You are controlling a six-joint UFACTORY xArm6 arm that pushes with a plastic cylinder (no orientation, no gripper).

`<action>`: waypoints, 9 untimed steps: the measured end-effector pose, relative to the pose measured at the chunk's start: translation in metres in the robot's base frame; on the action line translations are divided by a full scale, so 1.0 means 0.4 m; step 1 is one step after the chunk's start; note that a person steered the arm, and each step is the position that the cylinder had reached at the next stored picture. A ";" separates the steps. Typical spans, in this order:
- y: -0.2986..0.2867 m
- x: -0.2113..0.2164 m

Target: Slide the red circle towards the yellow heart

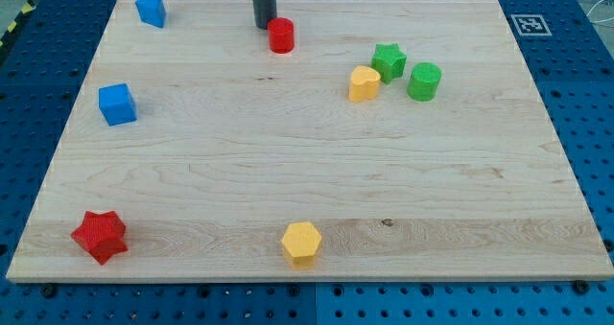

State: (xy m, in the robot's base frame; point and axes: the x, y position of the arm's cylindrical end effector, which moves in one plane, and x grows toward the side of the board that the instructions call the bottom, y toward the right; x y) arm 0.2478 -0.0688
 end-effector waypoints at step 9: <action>0.056 0.213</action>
State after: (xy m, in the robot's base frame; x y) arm 0.3331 -0.0465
